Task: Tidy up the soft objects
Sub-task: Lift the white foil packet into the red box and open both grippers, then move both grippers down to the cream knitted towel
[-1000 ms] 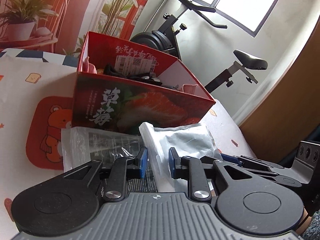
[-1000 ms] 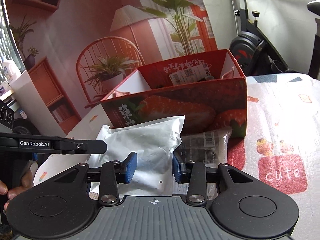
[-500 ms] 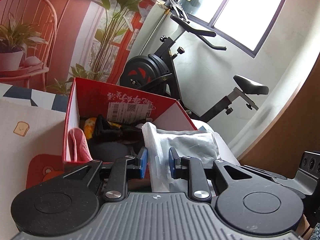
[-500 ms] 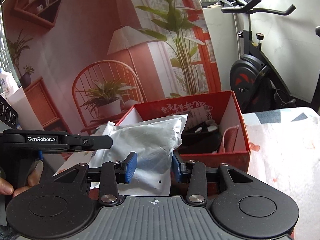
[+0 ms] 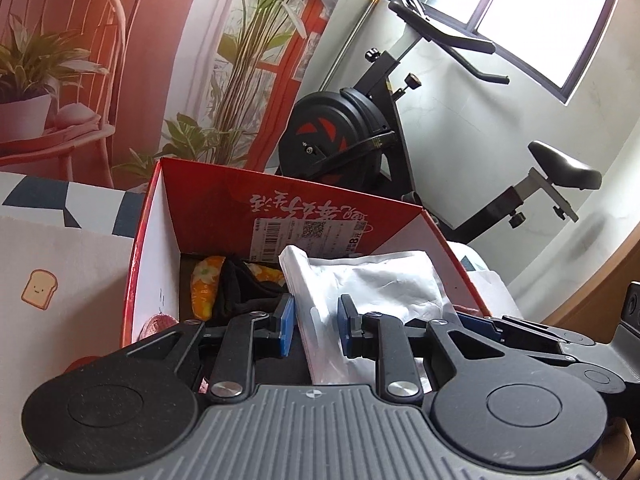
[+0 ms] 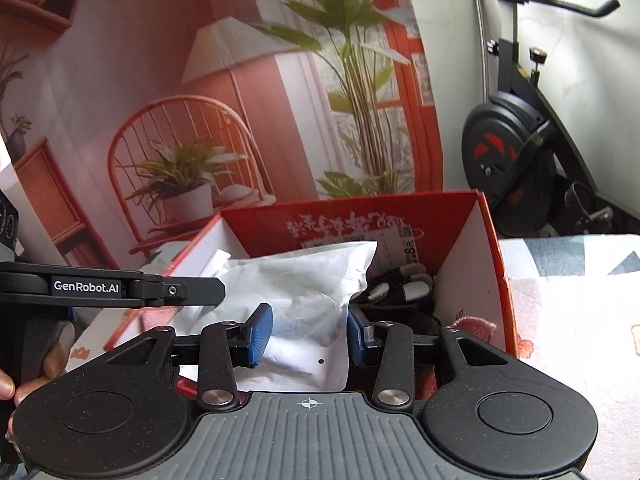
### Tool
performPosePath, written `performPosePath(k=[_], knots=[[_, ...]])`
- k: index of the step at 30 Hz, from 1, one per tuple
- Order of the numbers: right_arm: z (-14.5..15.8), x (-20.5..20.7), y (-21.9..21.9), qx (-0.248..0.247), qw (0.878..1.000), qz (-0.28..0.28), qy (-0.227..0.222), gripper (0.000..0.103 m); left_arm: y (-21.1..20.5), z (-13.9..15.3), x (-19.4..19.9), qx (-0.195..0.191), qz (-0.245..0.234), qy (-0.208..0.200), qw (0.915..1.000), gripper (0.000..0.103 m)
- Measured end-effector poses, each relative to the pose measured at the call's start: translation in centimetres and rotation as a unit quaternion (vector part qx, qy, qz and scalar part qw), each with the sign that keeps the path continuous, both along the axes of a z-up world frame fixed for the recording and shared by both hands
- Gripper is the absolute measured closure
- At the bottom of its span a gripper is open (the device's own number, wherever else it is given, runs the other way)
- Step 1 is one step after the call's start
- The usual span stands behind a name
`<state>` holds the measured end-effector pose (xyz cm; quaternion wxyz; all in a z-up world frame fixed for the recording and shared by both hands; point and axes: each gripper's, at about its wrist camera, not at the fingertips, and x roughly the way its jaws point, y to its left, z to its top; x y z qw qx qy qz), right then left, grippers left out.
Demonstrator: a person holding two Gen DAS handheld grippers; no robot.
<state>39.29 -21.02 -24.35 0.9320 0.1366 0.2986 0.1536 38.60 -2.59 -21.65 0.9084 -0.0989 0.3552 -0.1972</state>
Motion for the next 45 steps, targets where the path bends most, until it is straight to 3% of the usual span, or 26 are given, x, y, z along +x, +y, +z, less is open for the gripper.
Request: performPosePath(k=[10, 18, 19, 21, 24, 26, 33, 37, 39, 45], knots=[[-2.0, 1.7, 0.1, -0.009, 0.999, -0.022, 0.024, 0.061, -0.8, -1.3, 1.7, 0.035, -0.003, 0.012, 0.9993, 0.078], [-0.9, -1.1, -0.9, -0.023, 0.999, -0.043, 0.001, 0.058, -1.1, 0.6, -0.6, 0.074, -0.011, -0.026, 0.9968, 0.070], [-0.4, -1.8, -1.0, -0.027, 0.999, -0.041, -0.004, 0.056, -0.9, 1.0, -1.3, 0.073, -0.015, -0.030, 0.9968, 0.068], [0.6, -3.3, -1.0, -0.043, 0.998, -0.037, -0.018, 0.049, -0.6, 1.7, -2.8, 0.073, -0.025, -0.043, 0.9961, 0.055], [2.0, -5.8, -1.0, -0.069, 0.996, -0.032, -0.041, 0.033, 0.2, 2.7, -5.6, 0.089, -0.029, -0.071, 0.9931, 0.052], [2.8, -7.4, -1.0, -0.077, 0.995, -0.028, -0.051, 0.027, 1.0, 3.1, -7.2, 0.090, -0.030, -0.074, 0.9927, 0.051], [2.5, -13.7, 0.3, -0.093, 0.992, -0.025, -0.078, 0.026, 3.7, 1.8, -12.5, 0.087, -0.021, -0.044, 0.9950, 0.050], [0.0, -17.5, 1.4, -0.079, 0.995, -0.028, -0.056, 0.026, 4.3, -0.4, -15.7, 0.080, -0.012, -0.013, 0.9966, 0.050], [-1.5, -19.1, 1.7, -0.077, 0.996, -0.027, -0.040, 0.026, 4.9, -1.9, -17.3, 0.059, -0.008, 0.007, 0.9982, 0.050], [-5.7, -23.6, 3.2, -0.103, 0.994, -0.038, -0.003, 0.027, 5.0, -6.3, -20.3, 0.048, -0.010, 0.068, 0.9964, 0.050]])
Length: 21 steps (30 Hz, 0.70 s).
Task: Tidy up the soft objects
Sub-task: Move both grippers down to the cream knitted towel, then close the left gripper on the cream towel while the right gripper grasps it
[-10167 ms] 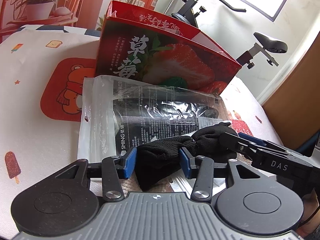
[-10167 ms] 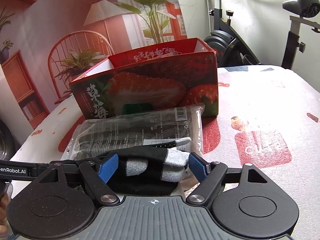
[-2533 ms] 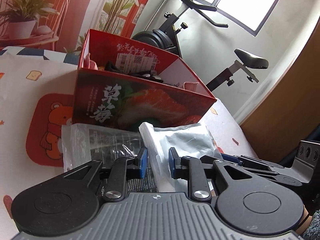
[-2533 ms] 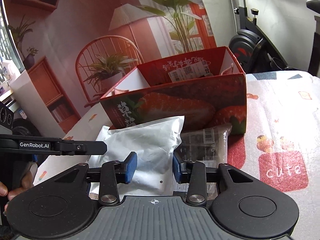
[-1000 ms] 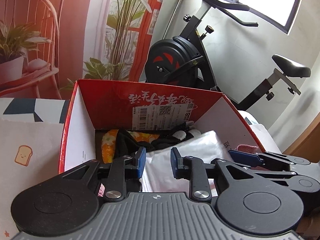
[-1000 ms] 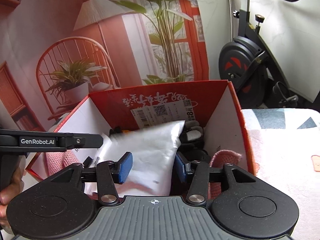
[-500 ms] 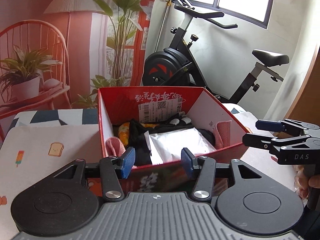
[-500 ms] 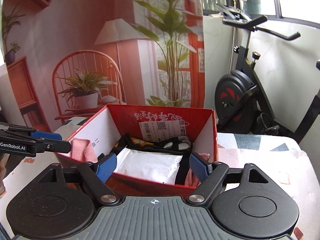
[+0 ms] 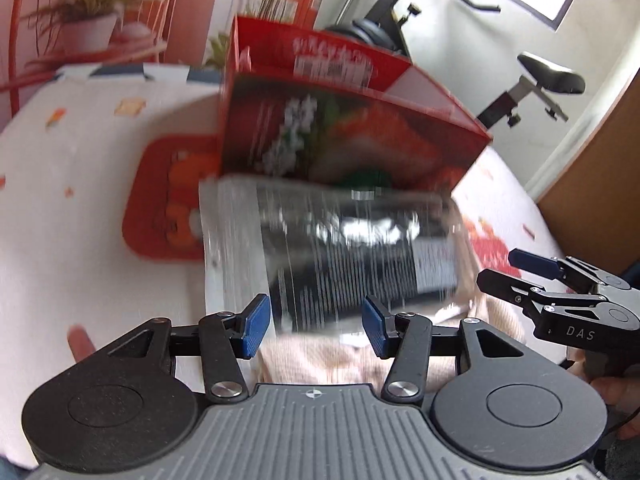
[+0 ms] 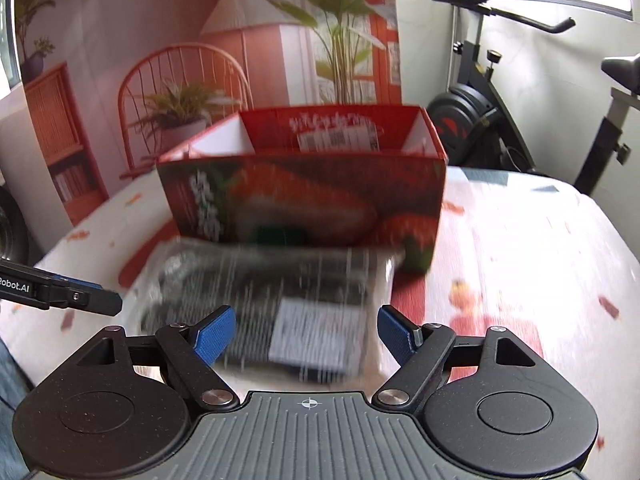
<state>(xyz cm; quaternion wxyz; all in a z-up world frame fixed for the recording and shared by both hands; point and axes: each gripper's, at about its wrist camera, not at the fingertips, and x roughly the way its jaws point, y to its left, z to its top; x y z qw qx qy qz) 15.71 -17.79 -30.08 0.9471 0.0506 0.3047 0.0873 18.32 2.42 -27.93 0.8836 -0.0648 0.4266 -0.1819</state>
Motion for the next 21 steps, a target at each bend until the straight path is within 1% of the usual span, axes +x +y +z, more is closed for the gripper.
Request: performPosePath(k=[3, 5, 10, 13, 16, 19, 21], knots=[[-1.2, -1.9, 0.9, -0.027, 1.000, -0.009, -0.005, 0.027, -0.2, -1.1, -0.6, 0.018, 0.006, 0.010, 0.9998, 0.050], [-1.8, -2.9, 1.0, -0.034, 0.999, -0.018, -0.009, 0.027, 0.0, -1.8, -1.0, 0.016, 0.013, 0.015, 0.9997, 0.050], [-3.1, -3.0, -0.4, -0.019, 0.998, -0.058, 0.014, 0.027, 0.3, -3.2, -1.7, 0.003, 0.018, 0.045, 0.9988, 0.050], [-3.7, -2.8, -1.6, -0.005, 0.996, -0.083, 0.026, 0.027, 0.0, -3.8, -1.7, 0.003, 0.014, 0.051, 0.9986, 0.050], [-4.4, -2.7, -1.9, 0.004, 0.996, -0.084, 0.040, 0.027, -0.1, -4.1, -2.0, 0.003, 0.014, 0.052, 0.9985, 0.051], [-4.6, -2.6, -1.7, 0.006, 0.996, -0.076, 0.039, 0.029, -0.1, -4.3, -1.8, 0.000, 0.016, 0.053, 0.9985, 0.051], [-4.6, -2.6, -1.4, 0.005, 0.997, -0.065, 0.039, 0.029, -0.3, -4.3, -2.0, 0.004, 0.012, 0.051, 0.9986, 0.052]])
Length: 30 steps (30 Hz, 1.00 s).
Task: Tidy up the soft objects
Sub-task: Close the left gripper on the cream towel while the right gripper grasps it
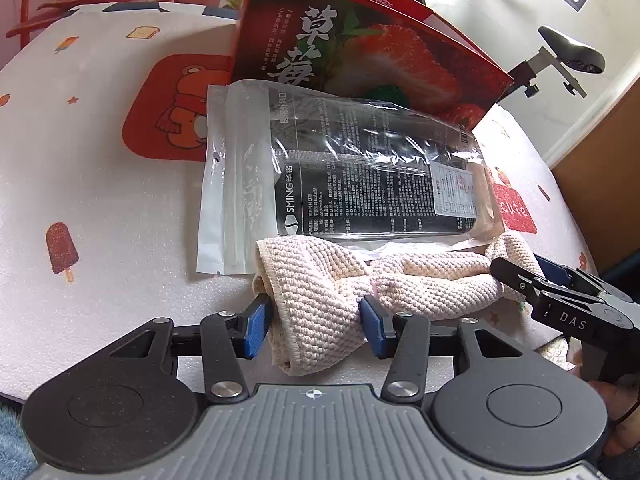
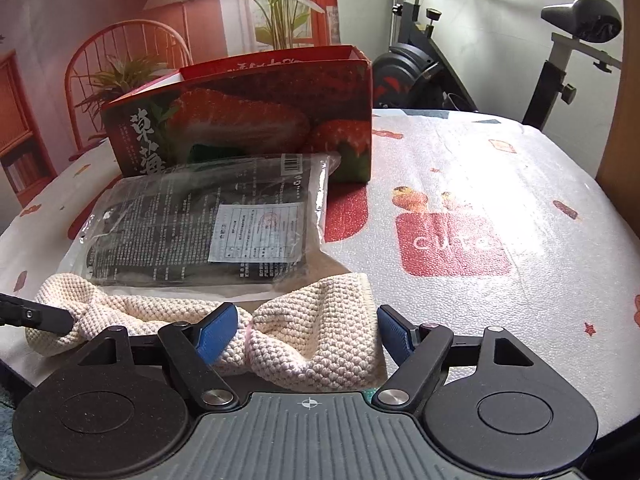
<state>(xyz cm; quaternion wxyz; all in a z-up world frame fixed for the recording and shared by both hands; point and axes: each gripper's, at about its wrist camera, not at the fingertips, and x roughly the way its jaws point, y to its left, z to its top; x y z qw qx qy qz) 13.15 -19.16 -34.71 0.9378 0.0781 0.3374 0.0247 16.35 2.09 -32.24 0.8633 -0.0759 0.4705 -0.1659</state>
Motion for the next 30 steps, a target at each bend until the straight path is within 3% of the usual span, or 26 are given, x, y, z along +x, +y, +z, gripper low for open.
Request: performPosePath(k=[10, 17, 21, 24, 26, 28, 30], knots=[[-0.4, 0.4, 0.0, 0.013, 1.000, 0.011, 0.008, 0.029, -0.4, -0.1, -0.1, 0.002, -0.004, -0.008, 1.0000, 0.053], [-0.3, 0.3, -0.2, 0.020, 1.000, 0.011, 0.005, 0.036, 0.2, -0.2, -0.1, -0.019, 0.005, -0.001, 0.9998, 0.068], [0.1, -0.1, -0.3, 0.028, 1.000, 0.009, 0.001, 0.047, 0.2, 0.0, -0.3, -0.027, 0.002, 0.000, 0.9996, 0.078], [0.4, -0.3, -0.4, 0.035, 0.999, 0.007, 0.001, 0.063, 0.1, 0.2, -0.5, -0.018, 0.006, -0.004, 0.9998, 0.079], [0.5, -0.4, -0.4, 0.040, 0.999, 0.009, 0.002, 0.065, 0.4, 0.4, -0.5, -0.024, 0.010, -0.004, 0.9997, 0.079], [0.8, -0.5, -0.3, 0.038, 0.999, 0.011, 0.001, 0.079, 0.7, 0.5, -0.6, -0.025, 0.015, -0.008, 0.9996, 0.081], [1.2, -0.6, -0.3, 0.044, 0.999, 0.016, -0.004, 0.082, 1.0, 0.8, -0.7, -0.026, 0.022, -0.013, 0.9994, 0.081]])
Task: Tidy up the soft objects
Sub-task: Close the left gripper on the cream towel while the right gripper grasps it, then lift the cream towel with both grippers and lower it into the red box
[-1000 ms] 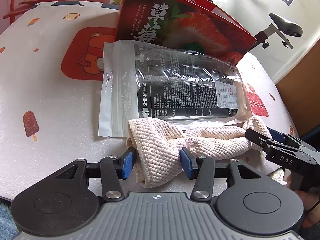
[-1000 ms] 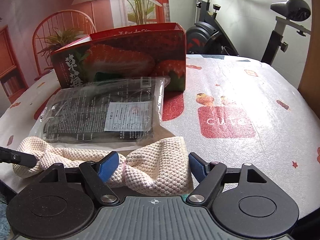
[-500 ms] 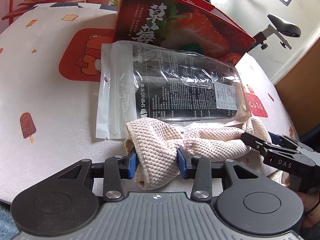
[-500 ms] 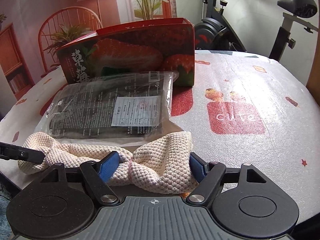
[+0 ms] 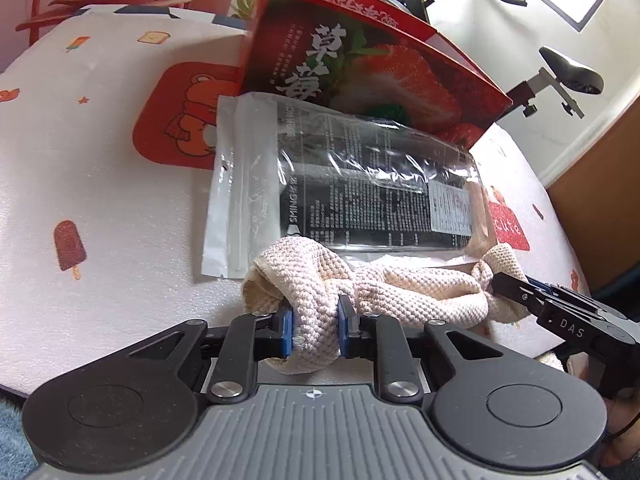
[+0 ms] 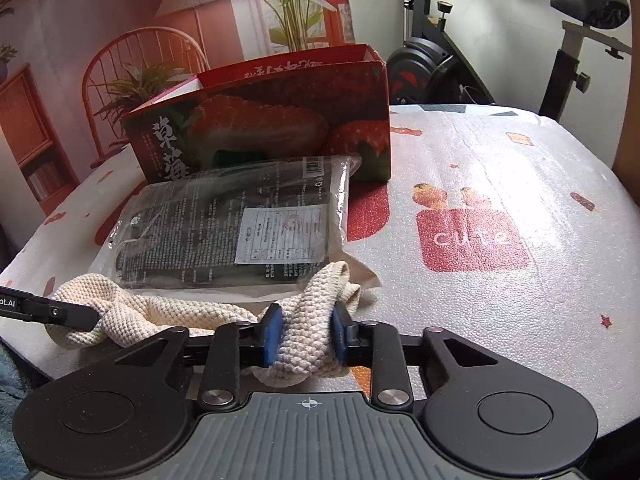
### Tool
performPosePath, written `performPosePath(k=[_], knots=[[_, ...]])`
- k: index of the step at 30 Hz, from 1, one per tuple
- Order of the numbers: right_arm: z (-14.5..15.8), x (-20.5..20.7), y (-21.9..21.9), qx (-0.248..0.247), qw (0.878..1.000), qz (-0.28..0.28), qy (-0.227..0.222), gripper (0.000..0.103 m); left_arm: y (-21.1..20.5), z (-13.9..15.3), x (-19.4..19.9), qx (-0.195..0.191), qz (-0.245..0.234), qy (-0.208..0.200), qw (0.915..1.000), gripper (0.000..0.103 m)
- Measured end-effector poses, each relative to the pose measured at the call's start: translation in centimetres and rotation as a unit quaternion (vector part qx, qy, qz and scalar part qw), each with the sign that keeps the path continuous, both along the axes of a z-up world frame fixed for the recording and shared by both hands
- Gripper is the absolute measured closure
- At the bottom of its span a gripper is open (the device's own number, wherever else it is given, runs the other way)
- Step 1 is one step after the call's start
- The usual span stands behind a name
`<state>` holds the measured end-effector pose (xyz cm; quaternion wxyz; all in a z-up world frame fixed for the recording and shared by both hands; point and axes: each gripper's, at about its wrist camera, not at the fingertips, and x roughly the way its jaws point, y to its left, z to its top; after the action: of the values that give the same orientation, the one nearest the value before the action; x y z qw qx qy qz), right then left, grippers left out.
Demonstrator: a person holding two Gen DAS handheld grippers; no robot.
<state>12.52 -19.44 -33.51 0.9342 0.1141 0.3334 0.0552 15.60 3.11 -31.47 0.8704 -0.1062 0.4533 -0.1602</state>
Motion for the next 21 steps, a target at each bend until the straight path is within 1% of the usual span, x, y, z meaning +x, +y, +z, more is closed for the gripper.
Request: performPosePath(k=[4, 5, 7, 9, 11, 13, 15, 16, 18, 19, 21], knots=[[1.5, -0.4, 0.2, 0.011, 1.000, 0.014, -0.023, 0.091, 0.6, 0.7, -0.2, -0.013, 0.007, -0.012, 0.9998, 0.081], [1.9, -0.5, 0.3, 0.014, 0.999, 0.018, -0.030, 0.091, 0.8, 1.0, -0.4, -0.014, 0.009, -0.019, 0.9997, 0.081], [2.9, -0.5, 0.4, 0.017, 0.998, 0.027, -0.048, 0.098, 0.9, 1.7, -0.6, -0.017, 0.010, -0.035, 0.9992, 0.081], [3.9, -0.5, 0.6, 0.020, 0.997, 0.036, -0.064, 0.098, 1.1, 2.4, -0.9, -0.023, 0.009, -0.050, 0.9984, 0.082], [4.7, -0.4, 0.7, 0.022, 0.996, 0.044, -0.078, 0.098, 0.9, 3.1, -1.2, -0.019, 0.005, -0.068, 0.9975, 0.082], [5.3, -0.2, 1.0, 0.004, 0.995, 0.050, -0.081, 0.098, 0.7, 3.4, -1.3, -0.010, 0.001, -0.078, 0.9969, 0.082], [5.3, 0.0, 1.0, -0.021, 0.996, 0.036, -0.074, 0.097, 0.7, 3.1, -1.3, -0.008, 0.004, -0.070, 0.9975, 0.082], [5.1, 0.1, 0.7, -0.019, 0.997, 0.030, -0.066, 0.093, 0.7, 2.9, -1.2, -0.006, 0.006, -0.066, 0.9978, 0.082], [4.4, 0.2, 0.1, -0.009, 0.998, 0.016, -0.052, 0.089, 1.0, 2.5, -1.0, -0.005, 0.013, -0.057, 0.9983, 0.082], [3.7, 0.2, -0.2, -0.004, 0.999, 0.010, -0.041, 0.085, 1.2, 2.3, -0.8, -0.004, 0.017, -0.054, 0.9984, 0.082], [2.7, 0.4, -0.5, 0.000, 1.000, -0.001, -0.022, 0.081, 1.3, 1.8, -0.5, 0.003, 0.022, -0.045, 0.9987, 0.082]])
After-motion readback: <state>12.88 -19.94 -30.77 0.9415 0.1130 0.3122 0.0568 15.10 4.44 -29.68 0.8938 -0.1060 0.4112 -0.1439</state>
